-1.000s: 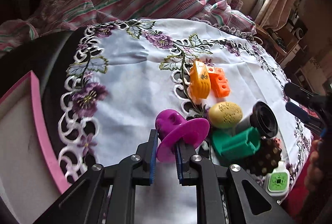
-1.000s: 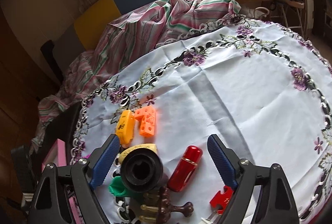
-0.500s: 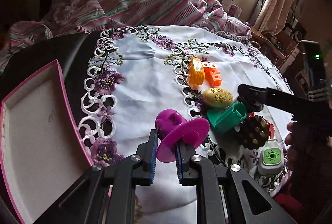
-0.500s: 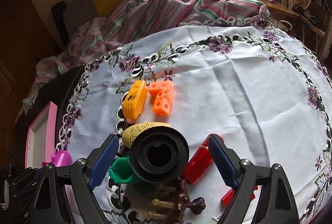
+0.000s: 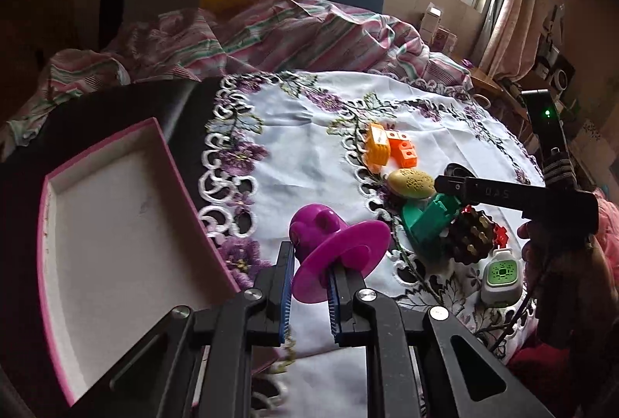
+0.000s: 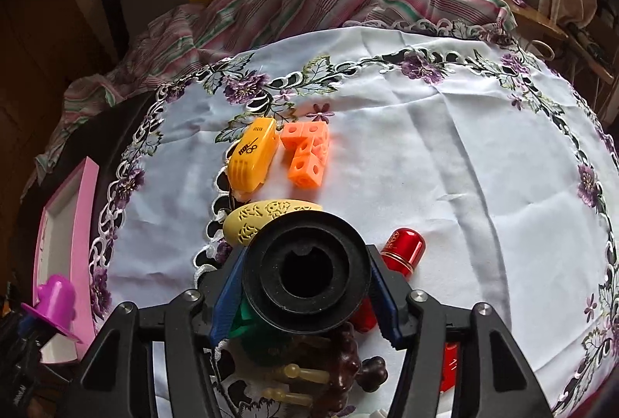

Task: Organize rigid objects
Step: 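Carry the magenta toy to the tray with the left tool while the right tool grasps the black canister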

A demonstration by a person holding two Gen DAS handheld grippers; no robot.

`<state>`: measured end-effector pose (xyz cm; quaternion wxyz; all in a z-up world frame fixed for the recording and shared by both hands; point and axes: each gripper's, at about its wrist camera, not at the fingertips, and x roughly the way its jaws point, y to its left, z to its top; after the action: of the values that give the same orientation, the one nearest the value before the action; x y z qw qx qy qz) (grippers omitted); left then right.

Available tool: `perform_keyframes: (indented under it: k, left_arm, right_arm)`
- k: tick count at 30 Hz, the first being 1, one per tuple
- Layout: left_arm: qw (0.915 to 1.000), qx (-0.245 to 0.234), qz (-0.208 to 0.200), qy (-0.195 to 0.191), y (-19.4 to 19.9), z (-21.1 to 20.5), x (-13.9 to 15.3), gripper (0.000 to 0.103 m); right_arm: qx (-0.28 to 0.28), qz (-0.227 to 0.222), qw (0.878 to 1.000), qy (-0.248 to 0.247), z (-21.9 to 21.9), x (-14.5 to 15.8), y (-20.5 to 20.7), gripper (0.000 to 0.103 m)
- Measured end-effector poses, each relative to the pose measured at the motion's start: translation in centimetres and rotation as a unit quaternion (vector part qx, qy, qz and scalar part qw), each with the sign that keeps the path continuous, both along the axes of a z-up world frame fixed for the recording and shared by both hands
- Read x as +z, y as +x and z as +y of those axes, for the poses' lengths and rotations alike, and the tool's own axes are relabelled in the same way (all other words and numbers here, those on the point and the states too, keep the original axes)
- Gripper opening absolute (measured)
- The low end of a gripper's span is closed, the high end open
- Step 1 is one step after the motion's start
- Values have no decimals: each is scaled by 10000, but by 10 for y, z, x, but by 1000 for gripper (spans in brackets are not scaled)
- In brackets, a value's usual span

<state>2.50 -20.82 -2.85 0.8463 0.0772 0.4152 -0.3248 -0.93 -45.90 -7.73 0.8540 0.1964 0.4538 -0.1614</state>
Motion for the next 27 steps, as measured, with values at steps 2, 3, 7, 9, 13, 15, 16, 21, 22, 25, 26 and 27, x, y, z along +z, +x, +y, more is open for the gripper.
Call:
perform_keyframes:
  k: [2,3,7,9,13,15,16,21,22,25,26,27]
  left_arm:
    - [9999,86,-104,12,0,8,4,16]
    - [9998,136,-150,22,-1,12,6,16]
    - [9990,339,-295,66,-1,29,11,16]
    - [9984,425,-361,105,-2,36,12,16]
    - [9972,582,-434,184,-3,48,12,16]
    - [9963,669,-489,235,-3,54,13,16]
    - [9960,698,-494,246,-3,56,13,16]
    - [9948,871,-453,267,2,70,11,16]
    - [9946,906,-435,268,3,72,10,16]
    - [9939,983,-406,281,6,78,8,16]
    - [9938,1000,-393,287,7,79,7,16]
    - [9937,1020,-375,289,8,80,6,16]
  right_arm:
    - [7,13,10000,-22,0,0,0,59]
    - [9,24,10000,-50,1,0,0,59]
    - [43,75,9998,-201,4,0,0,59]
    - [32,86,9996,-253,5,0,0,59]
    - [-33,104,9994,-341,3,1,-1,59]
    - [-74,97,9993,-353,2,1,-2,59]
    - [-86,89,9993,-360,2,1,-2,59]
    - [-87,76,9991,-407,2,2,-2,59]
    - [-84,82,9991,-418,2,1,-2,59]
    - [-84,83,9990,-430,2,1,-2,59]
    - [-87,86,9990,-433,2,1,-2,59]
    - [-93,86,9990,-437,2,2,-2,59]
